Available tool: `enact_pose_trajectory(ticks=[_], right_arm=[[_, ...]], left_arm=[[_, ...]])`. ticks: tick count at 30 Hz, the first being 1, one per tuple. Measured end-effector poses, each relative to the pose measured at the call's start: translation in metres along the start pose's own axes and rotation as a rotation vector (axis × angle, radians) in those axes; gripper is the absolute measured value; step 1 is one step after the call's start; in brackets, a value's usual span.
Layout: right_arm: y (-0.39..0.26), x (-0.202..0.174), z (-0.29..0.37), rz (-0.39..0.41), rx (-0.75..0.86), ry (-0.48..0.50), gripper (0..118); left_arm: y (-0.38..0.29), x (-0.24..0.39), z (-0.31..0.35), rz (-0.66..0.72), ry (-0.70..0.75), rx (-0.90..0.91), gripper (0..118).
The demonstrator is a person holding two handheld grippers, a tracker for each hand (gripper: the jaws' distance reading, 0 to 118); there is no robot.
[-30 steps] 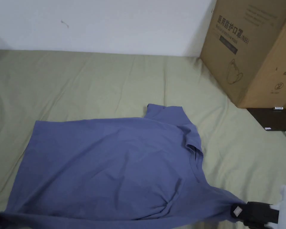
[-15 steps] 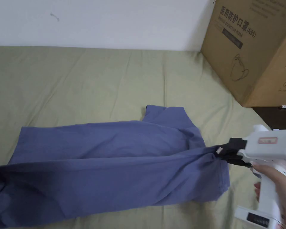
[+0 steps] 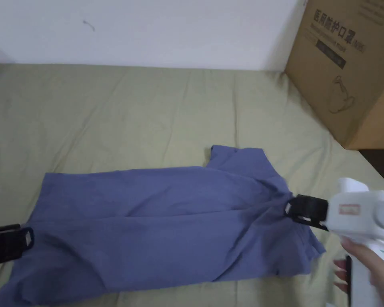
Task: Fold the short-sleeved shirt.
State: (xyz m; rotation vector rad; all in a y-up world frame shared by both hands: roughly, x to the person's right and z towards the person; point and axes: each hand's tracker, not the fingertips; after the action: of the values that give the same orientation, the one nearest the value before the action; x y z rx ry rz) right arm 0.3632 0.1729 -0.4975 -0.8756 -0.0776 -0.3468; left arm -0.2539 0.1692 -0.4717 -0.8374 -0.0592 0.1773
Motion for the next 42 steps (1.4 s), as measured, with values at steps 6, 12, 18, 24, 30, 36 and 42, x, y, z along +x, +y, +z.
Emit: enact_pose_trajectory(ticks=[6,12,18,24,30,36,42], right_arm=[[-0.069,-0.048,0.11,0.018,0.17,0.057,0],[-0.092,-0.055,0.112,-0.015,0.064,0.148,0],[-0.095,-0.063,0.108,0.003,0.0,0.187,0],[-0.095,-0.055,0.103,0.014,-0.014,0.165,0],[-0.091,-0.032,0.091,-0.032,0.006,0.109,0],[-0.069,0.022,0.07,-0.173,-0.025,0.147,0],[-0.041,0.046,0.005,-0.153,-0.219,0.104,117]], left_arm=[[-0.056,0.028,0.09,-0.077,0.044,0.203,0],[-0.051,0.012,0.063,-0.012,0.045,0.051,0],[-0.047,-0.015,-0.022,0.021,0.167,-0.136,118],[-0.068,-0.014,-0.087,-0.037,0.154,-0.311,110],[-0.054,0.007,-0.072,-0.076,0.209,-0.279,90],[-0.055,0.035,-0.052,-0.15,0.099,-0.212,6],[-0.04,0.028,-0.038,-0.207,0.142,-0.179,6]])
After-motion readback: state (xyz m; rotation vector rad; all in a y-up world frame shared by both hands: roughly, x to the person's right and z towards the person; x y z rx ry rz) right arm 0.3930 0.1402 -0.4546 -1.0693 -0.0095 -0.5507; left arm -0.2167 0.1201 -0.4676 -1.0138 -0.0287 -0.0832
